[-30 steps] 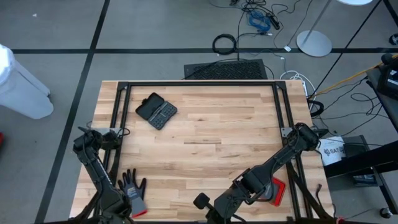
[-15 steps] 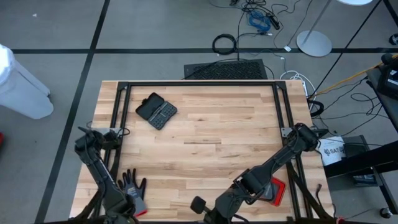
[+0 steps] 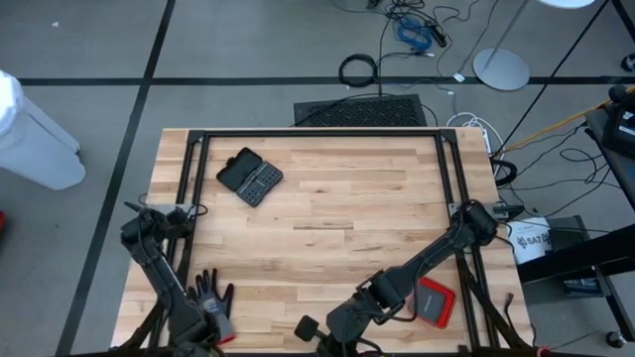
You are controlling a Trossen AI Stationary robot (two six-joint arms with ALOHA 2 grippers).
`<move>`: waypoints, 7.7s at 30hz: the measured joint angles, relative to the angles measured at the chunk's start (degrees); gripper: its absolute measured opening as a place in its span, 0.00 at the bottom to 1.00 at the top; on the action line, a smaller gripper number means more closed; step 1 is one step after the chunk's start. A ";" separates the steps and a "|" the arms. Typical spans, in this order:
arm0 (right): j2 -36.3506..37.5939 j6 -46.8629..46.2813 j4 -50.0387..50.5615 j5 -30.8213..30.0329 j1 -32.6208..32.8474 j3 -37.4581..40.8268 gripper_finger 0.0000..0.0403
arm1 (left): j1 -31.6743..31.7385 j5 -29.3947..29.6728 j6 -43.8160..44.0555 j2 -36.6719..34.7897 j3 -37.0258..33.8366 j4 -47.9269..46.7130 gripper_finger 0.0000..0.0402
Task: Coil cords
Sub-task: Coil the yellow wire onto the spool
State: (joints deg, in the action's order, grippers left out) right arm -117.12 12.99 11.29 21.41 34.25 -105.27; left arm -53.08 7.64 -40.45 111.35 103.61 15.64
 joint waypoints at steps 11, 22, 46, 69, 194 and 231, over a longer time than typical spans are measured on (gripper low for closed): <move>5.66 -2.12 3.30 -12.03 2.16 0.00 0.00 | -2.52 9.43 -0.41 -0.13 0.00 -4.58 0.00; 11.76 1.42 4.21 -30.03 10.41 0.02 0.00 | -2.18 14.98 3.72 -0.55 0.00 -9.02 0.00; 3.65 -3.38 3.88 -39.39 20.51 0.02 0.00 | -2.56 28.92 -3.03 -1.75 0.07 -1.62 0.00; 2.98 -6.63 9.04 -36.92 12.97 0.02 0.00 | -7.28 11.52 -12.69 -1.70 0.06 -3.32 0.00; 0.94 8.29 6.76 -40.56 8.75 0.00 0.00 | -1.18 -4.44 -10.79 -0.03 0.02 -1.27 0.00; 0.98 4.80 11.34 -40.81 8.08 0.07 0.00 | -2.82 -3.45 -12.56 0.04 0.02 0.53 0.00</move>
State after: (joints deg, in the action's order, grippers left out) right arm -116.14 17.79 22.63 -19.40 42.33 -105.21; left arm -55.90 4.19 -53.01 111.39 103.63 16.17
